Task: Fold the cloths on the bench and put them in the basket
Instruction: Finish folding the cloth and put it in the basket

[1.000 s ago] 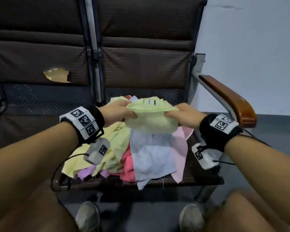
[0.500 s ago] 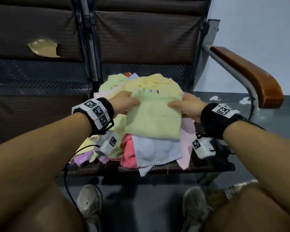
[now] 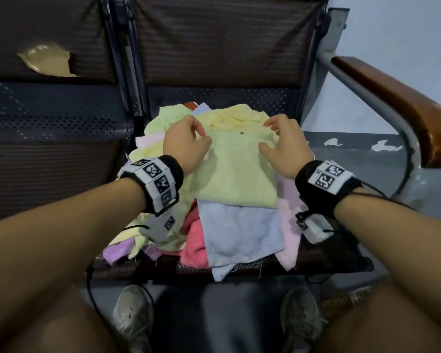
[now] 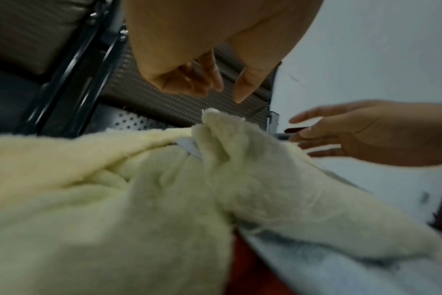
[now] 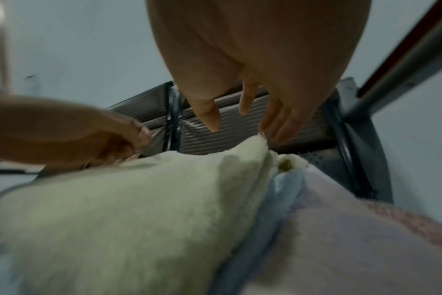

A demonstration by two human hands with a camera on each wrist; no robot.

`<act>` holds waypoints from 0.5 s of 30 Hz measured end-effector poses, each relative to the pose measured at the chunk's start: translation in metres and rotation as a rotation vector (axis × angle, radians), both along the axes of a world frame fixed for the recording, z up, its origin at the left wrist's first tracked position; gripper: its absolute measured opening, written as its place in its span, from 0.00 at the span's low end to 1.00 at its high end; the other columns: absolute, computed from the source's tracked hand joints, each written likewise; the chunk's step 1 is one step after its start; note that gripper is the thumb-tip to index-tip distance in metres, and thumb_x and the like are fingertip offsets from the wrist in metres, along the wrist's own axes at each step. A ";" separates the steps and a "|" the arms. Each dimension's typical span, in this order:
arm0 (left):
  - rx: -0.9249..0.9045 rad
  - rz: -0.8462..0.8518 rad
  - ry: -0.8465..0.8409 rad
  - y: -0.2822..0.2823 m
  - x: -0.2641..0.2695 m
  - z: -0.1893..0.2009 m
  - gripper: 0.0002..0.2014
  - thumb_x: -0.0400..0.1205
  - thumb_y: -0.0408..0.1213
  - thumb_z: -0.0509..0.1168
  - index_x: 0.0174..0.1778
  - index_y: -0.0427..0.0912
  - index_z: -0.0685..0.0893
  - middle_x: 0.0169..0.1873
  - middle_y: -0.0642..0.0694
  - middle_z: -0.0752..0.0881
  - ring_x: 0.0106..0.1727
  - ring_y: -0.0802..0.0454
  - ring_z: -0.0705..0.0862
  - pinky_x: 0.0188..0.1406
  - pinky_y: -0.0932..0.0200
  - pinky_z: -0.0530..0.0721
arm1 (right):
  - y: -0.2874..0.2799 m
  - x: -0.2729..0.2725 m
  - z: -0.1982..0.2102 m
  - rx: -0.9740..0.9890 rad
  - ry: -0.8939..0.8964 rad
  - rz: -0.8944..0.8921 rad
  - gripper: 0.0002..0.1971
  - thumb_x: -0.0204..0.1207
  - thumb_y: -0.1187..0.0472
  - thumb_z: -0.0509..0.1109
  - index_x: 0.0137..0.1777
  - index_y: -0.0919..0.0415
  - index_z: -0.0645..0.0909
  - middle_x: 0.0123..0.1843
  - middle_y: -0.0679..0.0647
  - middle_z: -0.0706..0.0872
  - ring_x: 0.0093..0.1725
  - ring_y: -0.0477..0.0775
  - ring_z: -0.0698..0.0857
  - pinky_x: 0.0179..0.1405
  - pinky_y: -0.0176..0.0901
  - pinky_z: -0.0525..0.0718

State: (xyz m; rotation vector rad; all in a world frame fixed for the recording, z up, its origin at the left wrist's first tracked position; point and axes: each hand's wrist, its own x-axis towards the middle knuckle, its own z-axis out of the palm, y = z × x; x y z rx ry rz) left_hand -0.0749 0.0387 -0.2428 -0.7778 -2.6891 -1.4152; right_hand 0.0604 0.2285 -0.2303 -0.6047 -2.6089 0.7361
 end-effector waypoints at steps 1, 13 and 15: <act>-0.002 -0.096 -0.017 -0.005 0.003 0.002 0.04 0.75 0.38 0.70 0.42 0.48 0.81 0.36 0.53 0.82 0.36 0.56 0.79 0.35 0.63 0.76 | -0.002 0.008 0.001 0.059 -0.006 0.065 0.10 0.77 0.53 0.71 0.58 0.48 0.80 0.57 0.47 0.82 0.59 0.52 0.82 0.60 0.47 0.82; -0.468 -0.532 0.217 -0.037 0.029 -0.014 0.27 0.74 0.35 0.71 0.71 0.47 0.80 0.65 0.47 0.85 0.64 0.45 0.82 0.62 0.52 0.79 | -0.017 0.049 -0.026 0.240 -0.459 0.441 0.36 0.81 0.51 0.72 0.86 0.59 0.64 0.86 0.57 0.68 0.82 0.58 0.70 0.79 0.41 0.65; -0.421 -0.451 0.218 -0.039 0.029 -0.011 0.17 0.77 0.38 0.70 0.62 0.48 0.84 0.53 0.47 0.89 0.53 0.45 0.85 0.51 0.52 0.82 | -0.018 0.049 -0.023 0.228 -0.370 0.411 0.23 0.86 0.58 0.64 0.80 0.61 0.72 0.76 0.61 0.81 0.72 0.63 0.81 0.70 0.47 0.75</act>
